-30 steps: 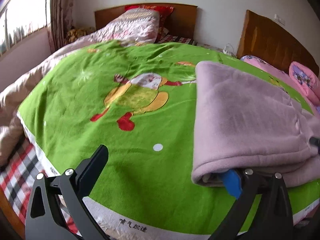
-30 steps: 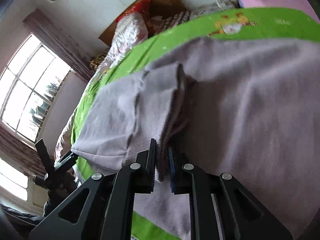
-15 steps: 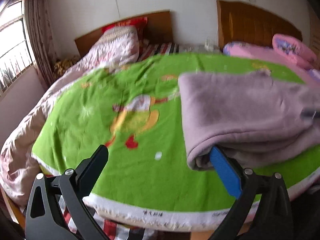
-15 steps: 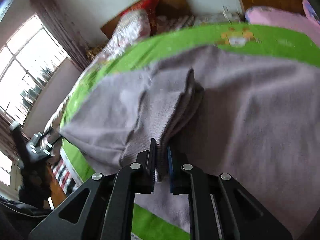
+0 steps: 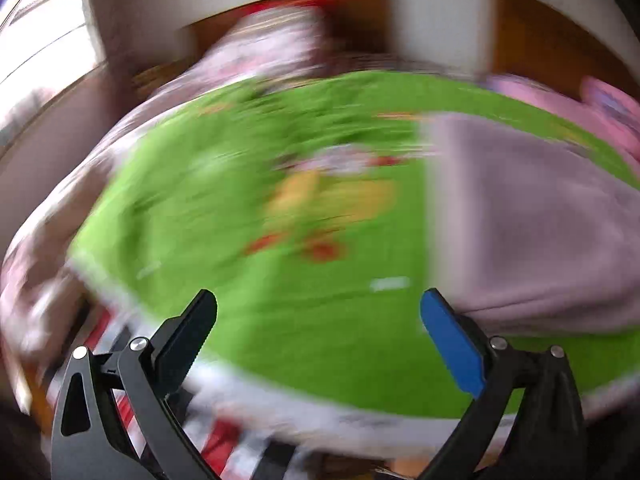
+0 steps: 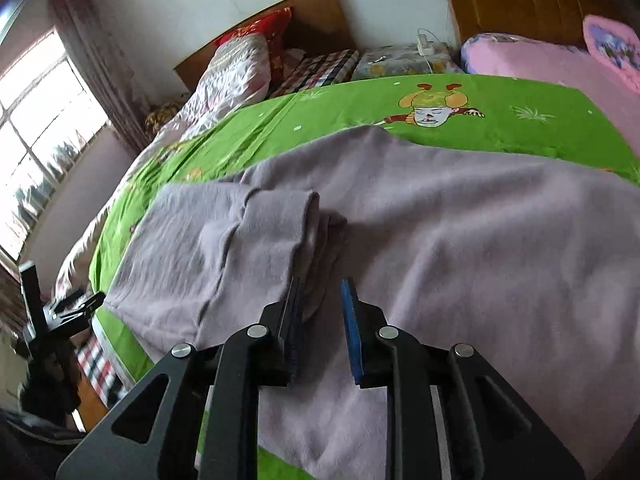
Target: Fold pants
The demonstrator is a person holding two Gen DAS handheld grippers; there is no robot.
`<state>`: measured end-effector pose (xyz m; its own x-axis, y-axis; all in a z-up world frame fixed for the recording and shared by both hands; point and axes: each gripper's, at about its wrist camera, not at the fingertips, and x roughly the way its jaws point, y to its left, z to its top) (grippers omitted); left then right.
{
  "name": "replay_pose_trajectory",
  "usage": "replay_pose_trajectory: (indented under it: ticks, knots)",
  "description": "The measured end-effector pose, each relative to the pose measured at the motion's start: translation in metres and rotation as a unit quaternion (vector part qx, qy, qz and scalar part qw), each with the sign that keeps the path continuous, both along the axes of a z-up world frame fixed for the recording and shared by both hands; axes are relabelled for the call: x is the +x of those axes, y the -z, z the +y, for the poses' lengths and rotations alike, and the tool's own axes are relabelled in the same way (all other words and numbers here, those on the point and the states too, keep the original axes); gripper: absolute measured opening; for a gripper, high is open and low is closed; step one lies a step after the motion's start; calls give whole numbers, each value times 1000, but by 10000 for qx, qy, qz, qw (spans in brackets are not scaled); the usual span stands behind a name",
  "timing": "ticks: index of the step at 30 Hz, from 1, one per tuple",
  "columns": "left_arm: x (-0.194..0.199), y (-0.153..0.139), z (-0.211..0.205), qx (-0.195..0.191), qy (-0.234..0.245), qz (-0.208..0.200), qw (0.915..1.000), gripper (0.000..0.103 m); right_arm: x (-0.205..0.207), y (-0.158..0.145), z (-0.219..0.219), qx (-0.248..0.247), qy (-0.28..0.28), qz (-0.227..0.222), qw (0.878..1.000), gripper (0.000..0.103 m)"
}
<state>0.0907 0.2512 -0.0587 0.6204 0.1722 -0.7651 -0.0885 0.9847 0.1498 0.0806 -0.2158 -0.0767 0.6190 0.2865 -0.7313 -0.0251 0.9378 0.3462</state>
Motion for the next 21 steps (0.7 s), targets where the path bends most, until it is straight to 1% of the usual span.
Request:
replay_pose_trajectory:
  ticks: [1,2,3,4,5,6,7,8,9,10,12,13,15,16,17,18,19,20,21]
  knots:
    - [-3,-2,9,10,-242,-45,9997,101,4,-1,2,30,-32,-36,10000,21]
    - [-8,-7,21,-107,-534,-157,9984,101,7,-2,7,69,-112,-79,9999,21]
    - [-11,-15,26,-244,-670,-289,9970,101,15,-5,13,87,-211,-113,9997,21]
    - [-14,-29,25,-464,-651,-571,9952,101,21,-8,22,59,-366,-179,9992,21]
    - [-13,-38,20,-583,-551,-755,9939,101,28,-11,31,1,-509,-245,9984,24]
    - [-11,-50,8,-739,-330,-1001,9917,101,33,-15,40,-52,-607,-285,9977,28]
    - [-8,-56,-3,-850,-140,-1121,9900,101,42,-18,51,-142,-769,-328,9964,44]
    - [1,-60,-25,-1093,248,-1193,9865,101,50,-19,60,-238,-925,-352,9948,69]
    - [8,-60,-41,-1291,556,-1160,9832,101,58,-19,71,-367,-1075,-387,9928,77]
    - [19,-56,-67,-1524,1037,-1042,9773,101,66,-18,82,-596,-1208,-423,9900,79]
    - [31,-45,-100,-1531,1505,-863,9729,101,75,-16,99,-1019,-1388,-515,9837,79]
    - [41,-32,-120,-1417,1747,-674,9721,101,81,-11,106,-1211,-1533,-512,9794,79]
    - [54,-4,-134,-1342,1811,-138,9742,101,93,10,108,-1343,-1696,-69,9763,79]
    - [61,16,-137,-1272,1759,160,9760,101,95,19,100,-1241,-1683,-112,9778,80]
    - [58,19,-139,-1114,1846,41,9765,101,94,19,97,-1133,-1687,-177,9790,80]
    - [58,16,-143,-1054,1899,69,9761,101,95,16,91,-943,-1651,-131,9817,80]
    - [60,11,-146,-962,1907,211,9767,101,95,11,87,-910,-1535,-120,9839,80]
    - [61,3,-145,-929,1868,254,9777,101,93,4,83,-947,-1351,-181,9861,80]
    - [62,-9,-145,-985,1854,186,9775,101,90,-3,80,-977,-1258,-278,9868,80]
